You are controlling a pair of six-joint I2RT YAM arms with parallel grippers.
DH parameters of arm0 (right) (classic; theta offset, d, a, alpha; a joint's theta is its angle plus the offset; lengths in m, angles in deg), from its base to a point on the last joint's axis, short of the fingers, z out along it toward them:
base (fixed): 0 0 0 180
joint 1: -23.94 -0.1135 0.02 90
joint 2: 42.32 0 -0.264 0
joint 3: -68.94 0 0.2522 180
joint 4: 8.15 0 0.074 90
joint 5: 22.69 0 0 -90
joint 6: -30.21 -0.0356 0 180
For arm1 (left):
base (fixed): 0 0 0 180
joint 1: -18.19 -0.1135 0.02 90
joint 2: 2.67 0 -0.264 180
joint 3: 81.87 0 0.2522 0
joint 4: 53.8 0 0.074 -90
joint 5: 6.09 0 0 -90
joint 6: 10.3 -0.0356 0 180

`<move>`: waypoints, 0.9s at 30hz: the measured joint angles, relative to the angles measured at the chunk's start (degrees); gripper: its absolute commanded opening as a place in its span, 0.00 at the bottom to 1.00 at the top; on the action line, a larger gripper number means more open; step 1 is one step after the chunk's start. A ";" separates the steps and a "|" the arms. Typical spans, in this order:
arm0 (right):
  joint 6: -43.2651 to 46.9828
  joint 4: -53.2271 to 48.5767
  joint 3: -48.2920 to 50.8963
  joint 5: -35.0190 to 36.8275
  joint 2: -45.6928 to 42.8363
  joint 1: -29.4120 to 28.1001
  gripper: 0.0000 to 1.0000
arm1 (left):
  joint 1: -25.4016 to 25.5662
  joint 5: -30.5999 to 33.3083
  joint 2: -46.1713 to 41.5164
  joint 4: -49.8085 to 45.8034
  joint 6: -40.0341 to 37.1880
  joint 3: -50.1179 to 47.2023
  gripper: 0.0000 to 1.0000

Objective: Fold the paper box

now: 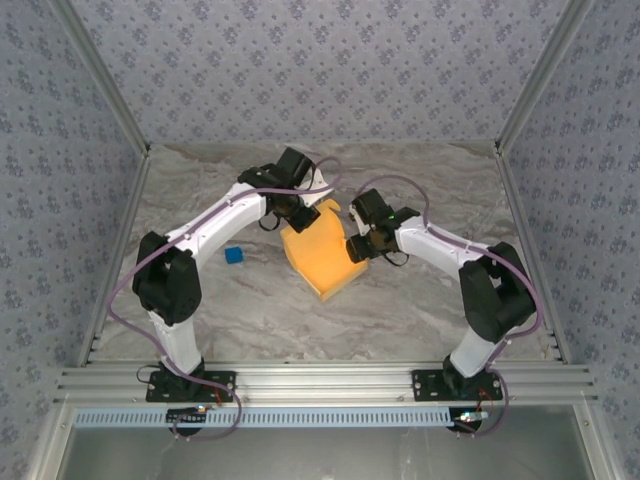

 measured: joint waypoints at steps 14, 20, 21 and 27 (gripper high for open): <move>2.45 0.72 0.37 -9.75 4.68 2.27 0.22 | 0.00 0.02 0.00 -0.02 0.00 0.02 0.00; 3.15 -0.48 -1.95 -7.89 6.71 1.29 0.20 | 0.00 0.04 0.00 -0.02 0.00 0.02 0.00; 3.21 -0.94 -2.58 -7.30 7.15 1.03 0.23 | 0.00 0.07 0.00 -0.02 0.00 0.02 0.00; 4.07 -1.29 -4.66 -5.46 8.09 0.22 0.42 | 0.07 0.04 -0.02 -0.09 -0.04 0.04 0.00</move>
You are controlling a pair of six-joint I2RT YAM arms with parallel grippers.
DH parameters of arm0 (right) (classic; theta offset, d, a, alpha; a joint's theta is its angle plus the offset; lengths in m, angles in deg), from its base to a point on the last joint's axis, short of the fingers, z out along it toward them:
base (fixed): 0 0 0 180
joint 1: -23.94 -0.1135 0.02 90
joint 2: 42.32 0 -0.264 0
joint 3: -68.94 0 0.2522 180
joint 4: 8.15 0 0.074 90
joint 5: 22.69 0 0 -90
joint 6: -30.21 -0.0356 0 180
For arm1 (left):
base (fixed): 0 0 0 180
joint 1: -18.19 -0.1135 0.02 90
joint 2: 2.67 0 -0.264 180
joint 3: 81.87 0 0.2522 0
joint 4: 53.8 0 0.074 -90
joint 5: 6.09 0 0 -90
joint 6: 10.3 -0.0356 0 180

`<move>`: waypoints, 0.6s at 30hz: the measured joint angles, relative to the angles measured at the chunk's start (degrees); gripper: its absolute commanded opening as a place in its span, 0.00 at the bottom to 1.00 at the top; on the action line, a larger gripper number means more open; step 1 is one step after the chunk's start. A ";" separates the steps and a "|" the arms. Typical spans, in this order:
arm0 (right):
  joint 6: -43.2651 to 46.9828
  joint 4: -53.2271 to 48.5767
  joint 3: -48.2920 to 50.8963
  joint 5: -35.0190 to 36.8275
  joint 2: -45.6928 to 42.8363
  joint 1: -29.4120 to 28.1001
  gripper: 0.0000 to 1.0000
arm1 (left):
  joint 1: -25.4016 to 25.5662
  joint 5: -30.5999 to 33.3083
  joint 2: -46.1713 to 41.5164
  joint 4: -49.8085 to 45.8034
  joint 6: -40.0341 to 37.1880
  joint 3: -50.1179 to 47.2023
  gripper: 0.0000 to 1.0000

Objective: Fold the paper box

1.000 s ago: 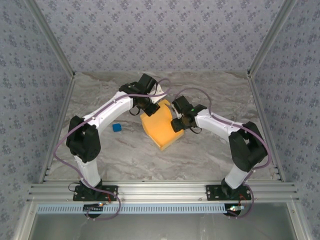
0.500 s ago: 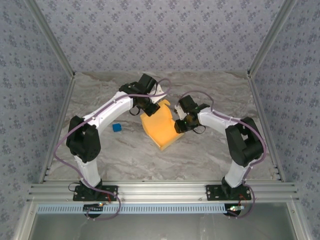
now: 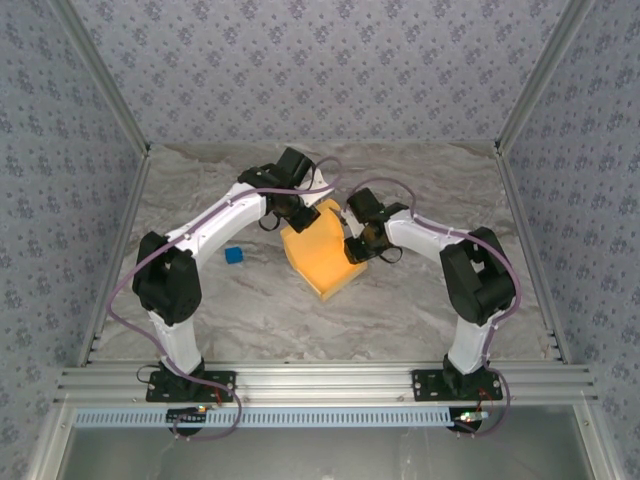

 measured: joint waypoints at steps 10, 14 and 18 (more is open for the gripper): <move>-0.07 0.22 -0.20 -7.26 -0.90 2.51 0.54 | 0.26 0.00 0.00 -0.09 -0.22 0.02 0.00; -0.17 0.59 -0.20 -11.63 -1.77 4.79 0.47 | 0.26 -0.02 0.00 -0.09 -0.22 0.02 0.00; -0.24 1.09 -0.09 -15.39 -1.81 6.29 0.39 | 0.26 0.00 0.00 -0.09 -0.22 0.02 0.00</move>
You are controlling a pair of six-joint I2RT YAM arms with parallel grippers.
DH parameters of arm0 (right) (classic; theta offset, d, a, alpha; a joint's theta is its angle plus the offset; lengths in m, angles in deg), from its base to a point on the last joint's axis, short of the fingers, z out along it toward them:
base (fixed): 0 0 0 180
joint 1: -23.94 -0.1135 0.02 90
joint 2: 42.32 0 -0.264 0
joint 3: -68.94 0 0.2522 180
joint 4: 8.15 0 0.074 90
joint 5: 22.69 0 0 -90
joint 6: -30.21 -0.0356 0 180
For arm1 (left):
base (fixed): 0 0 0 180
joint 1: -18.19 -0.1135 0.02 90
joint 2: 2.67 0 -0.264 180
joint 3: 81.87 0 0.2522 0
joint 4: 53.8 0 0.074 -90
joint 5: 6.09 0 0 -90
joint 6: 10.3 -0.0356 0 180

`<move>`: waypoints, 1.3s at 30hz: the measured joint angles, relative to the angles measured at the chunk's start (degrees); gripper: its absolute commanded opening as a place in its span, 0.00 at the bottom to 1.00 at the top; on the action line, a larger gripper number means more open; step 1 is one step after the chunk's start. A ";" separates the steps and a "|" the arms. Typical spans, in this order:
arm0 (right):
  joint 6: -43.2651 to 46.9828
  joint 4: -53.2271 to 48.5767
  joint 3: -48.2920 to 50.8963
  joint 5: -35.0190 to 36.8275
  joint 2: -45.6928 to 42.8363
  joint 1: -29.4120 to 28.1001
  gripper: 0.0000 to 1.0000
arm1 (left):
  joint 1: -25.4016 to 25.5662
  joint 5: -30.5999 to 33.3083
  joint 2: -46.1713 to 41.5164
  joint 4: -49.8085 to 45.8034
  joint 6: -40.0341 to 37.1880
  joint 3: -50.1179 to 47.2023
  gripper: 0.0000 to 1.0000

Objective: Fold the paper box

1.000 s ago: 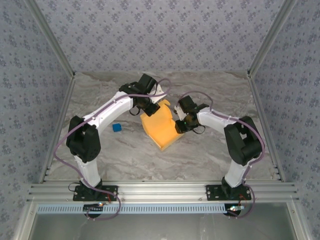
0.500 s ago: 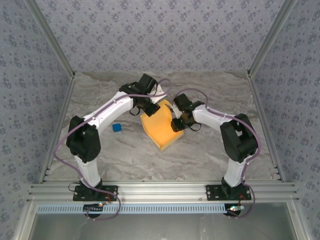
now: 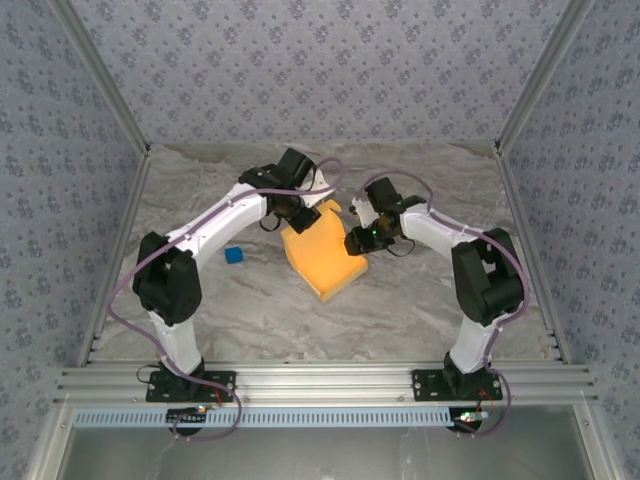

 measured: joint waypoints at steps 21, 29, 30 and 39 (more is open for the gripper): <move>-0.24 2.29 3.34 -3.72 0.07 0.96 0.12 | 0.00 0.00 0.00 -0.74 -0.17 0.00 0.00; -0.33 2.54 3.48 2.95 -0.15 -2.56 0.11 | 0.00 0.00 0.00 -1.16 -0.15 0.11 0.00; -0.50 2.58 3.61 4.55 -0.35 -3.39 0.11 | 0.00 0.00 0.00 -1.18 -0.15 0.15 0.00; -4.31 2.47 3.56 22.56 -0.92 -12.57 0.08 | 0.04 0.00 0.00 -2.60 -0.13 1.01 0.00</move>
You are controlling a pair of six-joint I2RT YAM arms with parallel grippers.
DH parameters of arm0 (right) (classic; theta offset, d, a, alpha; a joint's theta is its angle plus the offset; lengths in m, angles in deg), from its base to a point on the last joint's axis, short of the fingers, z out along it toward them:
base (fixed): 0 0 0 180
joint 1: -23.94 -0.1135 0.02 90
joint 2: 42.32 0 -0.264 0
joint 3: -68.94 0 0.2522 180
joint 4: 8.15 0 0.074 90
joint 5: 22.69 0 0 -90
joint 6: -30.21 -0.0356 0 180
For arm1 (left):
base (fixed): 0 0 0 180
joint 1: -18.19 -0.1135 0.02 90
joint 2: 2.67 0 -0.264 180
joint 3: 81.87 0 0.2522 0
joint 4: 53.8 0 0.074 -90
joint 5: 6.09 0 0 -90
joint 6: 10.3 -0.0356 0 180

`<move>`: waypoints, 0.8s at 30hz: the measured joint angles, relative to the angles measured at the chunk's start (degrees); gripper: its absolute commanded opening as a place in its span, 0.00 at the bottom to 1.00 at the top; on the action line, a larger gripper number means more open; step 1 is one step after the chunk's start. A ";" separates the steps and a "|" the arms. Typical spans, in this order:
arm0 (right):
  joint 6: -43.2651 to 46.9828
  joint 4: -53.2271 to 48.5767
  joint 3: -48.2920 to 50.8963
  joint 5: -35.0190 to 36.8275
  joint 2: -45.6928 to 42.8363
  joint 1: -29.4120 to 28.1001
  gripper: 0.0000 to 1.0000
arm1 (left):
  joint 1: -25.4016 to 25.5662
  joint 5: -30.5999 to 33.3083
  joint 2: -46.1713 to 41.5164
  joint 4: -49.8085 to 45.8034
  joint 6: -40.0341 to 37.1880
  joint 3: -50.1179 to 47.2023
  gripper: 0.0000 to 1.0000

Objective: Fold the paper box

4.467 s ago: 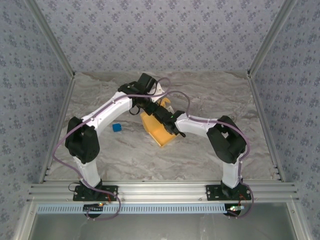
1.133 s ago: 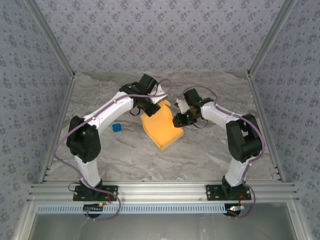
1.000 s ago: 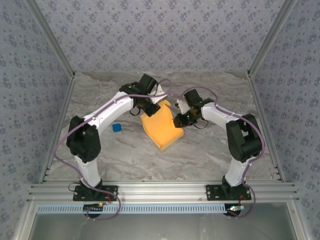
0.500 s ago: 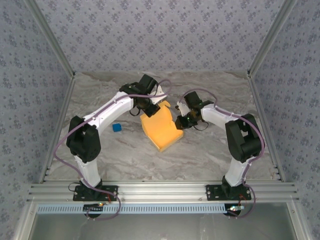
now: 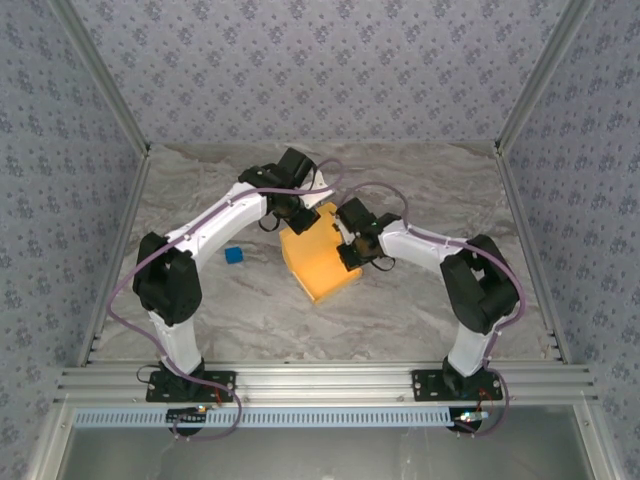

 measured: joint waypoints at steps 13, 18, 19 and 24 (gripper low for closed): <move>-4.42 -5.86 -6.51 17.79 5.66 -7.72 0.09 | -0.17 0.83 0.00 -0.87 0.04 0.74 0.00; -4.44 -8.00 -7.58 21.86 6.36 -8.41 0.08 | -0.28 1.09 0.00 -0.50 0.22 0.76 0.00; -4.42 -8.33 -7.78 22.45 6.40 -8.44 0.08 | -0.28 1.07 0.00 -0.22 0.24 0.76 0.00; -4.35 -9.81 -9.05 25.73 7.32 -9.16 0.08 | -0.59 1.09 0.00 0.48 0.57 0.85 0.00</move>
